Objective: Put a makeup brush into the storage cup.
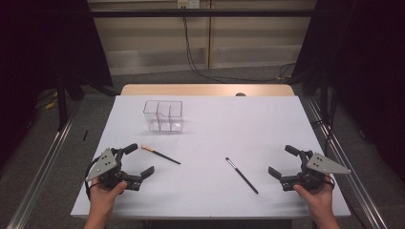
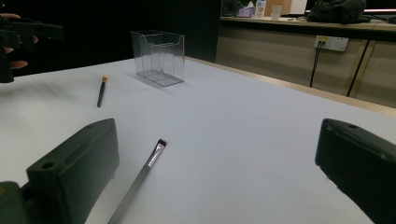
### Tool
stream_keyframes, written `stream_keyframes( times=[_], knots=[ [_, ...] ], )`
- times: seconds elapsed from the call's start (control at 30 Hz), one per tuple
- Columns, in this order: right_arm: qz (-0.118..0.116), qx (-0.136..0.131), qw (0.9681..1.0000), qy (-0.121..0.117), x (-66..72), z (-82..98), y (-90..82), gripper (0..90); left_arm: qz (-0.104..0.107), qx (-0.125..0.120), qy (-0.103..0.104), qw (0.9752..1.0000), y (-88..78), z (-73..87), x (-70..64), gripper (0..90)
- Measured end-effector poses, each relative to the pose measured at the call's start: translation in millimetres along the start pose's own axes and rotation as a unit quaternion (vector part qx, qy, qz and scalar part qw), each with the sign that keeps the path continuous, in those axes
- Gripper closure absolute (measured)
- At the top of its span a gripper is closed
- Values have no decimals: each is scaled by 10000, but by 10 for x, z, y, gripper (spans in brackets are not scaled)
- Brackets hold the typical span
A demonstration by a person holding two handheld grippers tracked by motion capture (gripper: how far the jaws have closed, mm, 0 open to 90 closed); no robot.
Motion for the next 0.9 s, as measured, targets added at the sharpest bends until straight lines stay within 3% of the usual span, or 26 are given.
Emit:
stream_keyframes(
  times=[0.67,0.9],
  knots=[
    [-7,-25,10000,-17,11,-18,22,0,-62,-36,-23,10000,42,-77,-14,0],
    [23,-79,10000,-20,0,-40,33,0,-57,-90,-28,9999,135,-141,28,0]
  ],
)
Point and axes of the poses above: each handheld gripper's, and its own axes: y roughly forward along the jaws, z roughly out of its underside, x roughly to its left, the point moved 3 cm from there along y, roughly forward along the jaws, and after that the axes turned 7 degrees about -y, right-handed, at the moved point
